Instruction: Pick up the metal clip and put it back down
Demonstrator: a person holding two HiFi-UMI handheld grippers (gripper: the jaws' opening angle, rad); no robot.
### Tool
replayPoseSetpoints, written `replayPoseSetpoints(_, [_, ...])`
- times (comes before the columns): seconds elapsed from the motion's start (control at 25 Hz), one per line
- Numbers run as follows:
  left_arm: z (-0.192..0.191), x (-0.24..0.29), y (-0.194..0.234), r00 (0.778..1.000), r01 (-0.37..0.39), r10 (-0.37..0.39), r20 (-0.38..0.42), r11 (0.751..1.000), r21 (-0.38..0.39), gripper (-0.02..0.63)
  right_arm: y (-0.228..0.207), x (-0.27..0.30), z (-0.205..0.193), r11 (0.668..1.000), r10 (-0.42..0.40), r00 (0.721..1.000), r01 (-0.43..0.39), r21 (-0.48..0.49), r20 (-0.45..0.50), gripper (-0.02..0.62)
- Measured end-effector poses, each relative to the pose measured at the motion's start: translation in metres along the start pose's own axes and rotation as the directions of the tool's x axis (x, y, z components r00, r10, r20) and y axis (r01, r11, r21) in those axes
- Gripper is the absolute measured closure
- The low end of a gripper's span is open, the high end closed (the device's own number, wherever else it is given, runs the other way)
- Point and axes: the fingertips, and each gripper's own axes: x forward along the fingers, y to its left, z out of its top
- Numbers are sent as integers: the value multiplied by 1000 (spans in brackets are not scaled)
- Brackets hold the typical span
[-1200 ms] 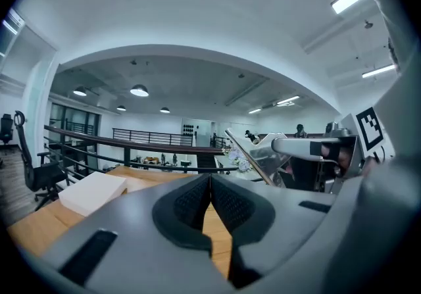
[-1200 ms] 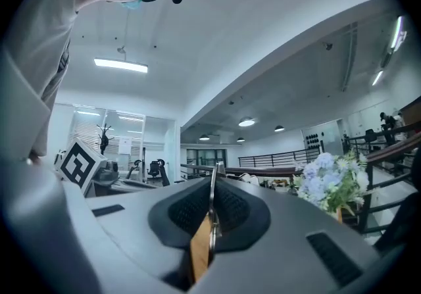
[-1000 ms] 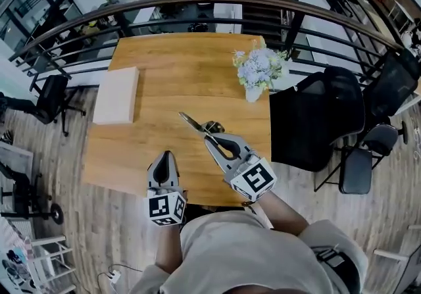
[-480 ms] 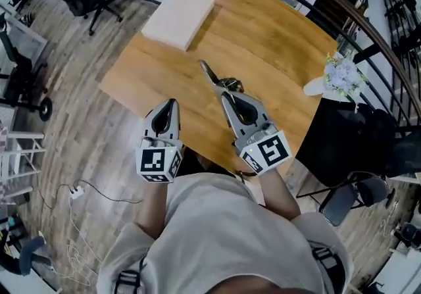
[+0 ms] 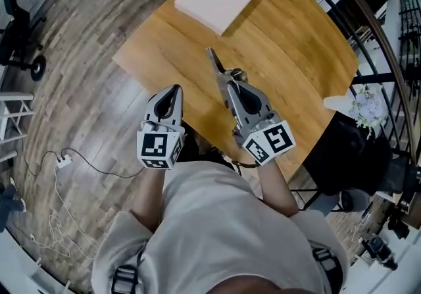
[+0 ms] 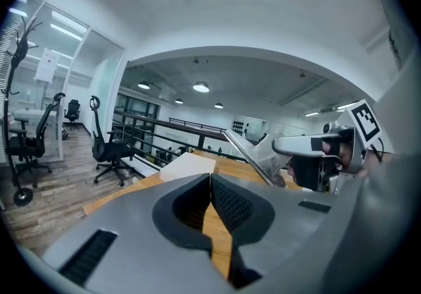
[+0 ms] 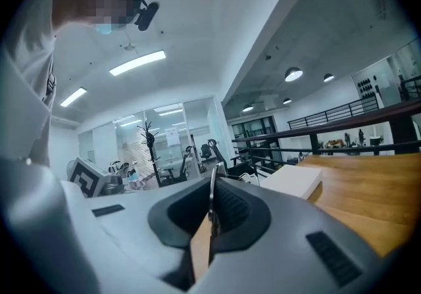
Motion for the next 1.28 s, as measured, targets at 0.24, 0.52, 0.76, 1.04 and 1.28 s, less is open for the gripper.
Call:
replayPoseSetpoints(0.24, [-31,21,58,998,-10,7,-60,999,-43,581,-12,51,-46,997,-38,992,47,68,-121,566])
replayPoseSetpoints(0.52, [-75,50,93,988,10,-24,-154,996,-89,581,-33,92,-86,985,-73,975,104,140,-211,566])
replayPoseSetpoints(0.76, [-117,82,106,966,53,-79,-245,992,-111,581,-58,120,-120,959,-112,958,175,225,-265,566])
replayPoseSetpoints(1.04, [-147,115,125,953,21,-75,-295,983,-184,581,-87,150,-155,941,-153,938,234,244,-311,566])
replayPoseSetpoints(1.28, [-160,126,128,933,49,-112,-341,981,-188,581,-104,177,-177,912,-148,926,264,314,-349,566])
